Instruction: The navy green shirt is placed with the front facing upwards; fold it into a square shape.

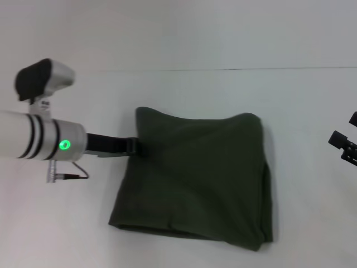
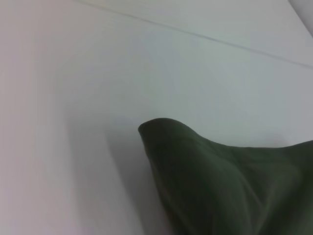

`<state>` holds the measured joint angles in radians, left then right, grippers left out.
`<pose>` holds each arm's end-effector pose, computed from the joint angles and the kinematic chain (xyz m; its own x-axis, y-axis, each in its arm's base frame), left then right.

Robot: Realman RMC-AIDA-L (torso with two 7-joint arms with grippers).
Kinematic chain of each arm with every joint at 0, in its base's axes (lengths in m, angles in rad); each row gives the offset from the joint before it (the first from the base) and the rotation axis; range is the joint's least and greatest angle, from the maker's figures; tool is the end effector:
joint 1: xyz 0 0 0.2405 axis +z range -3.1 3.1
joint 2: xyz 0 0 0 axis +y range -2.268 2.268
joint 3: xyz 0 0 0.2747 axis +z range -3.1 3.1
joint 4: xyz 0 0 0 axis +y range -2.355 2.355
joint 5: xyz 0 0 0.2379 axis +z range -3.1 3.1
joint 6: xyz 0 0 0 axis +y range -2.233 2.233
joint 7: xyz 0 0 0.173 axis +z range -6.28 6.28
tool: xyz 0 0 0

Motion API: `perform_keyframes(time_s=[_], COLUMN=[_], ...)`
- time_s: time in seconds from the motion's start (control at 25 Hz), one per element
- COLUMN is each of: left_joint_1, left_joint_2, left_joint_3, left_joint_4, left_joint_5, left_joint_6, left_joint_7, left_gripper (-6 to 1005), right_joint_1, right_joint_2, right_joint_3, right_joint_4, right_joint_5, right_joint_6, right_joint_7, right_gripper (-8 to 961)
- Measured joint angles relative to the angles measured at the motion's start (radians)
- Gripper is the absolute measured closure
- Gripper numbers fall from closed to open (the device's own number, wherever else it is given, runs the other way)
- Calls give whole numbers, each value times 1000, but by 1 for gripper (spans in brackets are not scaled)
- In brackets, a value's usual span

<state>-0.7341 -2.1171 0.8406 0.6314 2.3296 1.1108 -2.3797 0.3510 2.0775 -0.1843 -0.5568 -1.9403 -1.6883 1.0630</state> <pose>-0.2687 0.4435 -0.0817 0.3494 0.8708 0.3458 0.9362 -0.3096 -0.1663 0.3606 0.3119 0.0295 0.6349 -0.1309 -0.7614 -0.6225 -0.6703 -0.4039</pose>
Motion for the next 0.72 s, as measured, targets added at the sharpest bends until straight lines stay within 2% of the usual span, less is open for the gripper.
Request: perform_keyframes(time_s=[0.28, 0.72], left_joint_1=[88, 109], left_joint_2=[9, 10], left_joint_3=[-90, -166], left_joint_4=[47, 51], left_joint_5=[8, 27], left_joint_6=[61, 81], left_joint_7=[-1, 2], left_gripper=[879, 853], right_joint_1=[24, 53], right_joint_2=[0, -1], right_joint_3=[0, -8], right_joint_4=[0, 3], right_joint_5=[0, -3], right_joint_6=[17, 46], right_joint_7=[0, -2], right_gripper=[129, 130])
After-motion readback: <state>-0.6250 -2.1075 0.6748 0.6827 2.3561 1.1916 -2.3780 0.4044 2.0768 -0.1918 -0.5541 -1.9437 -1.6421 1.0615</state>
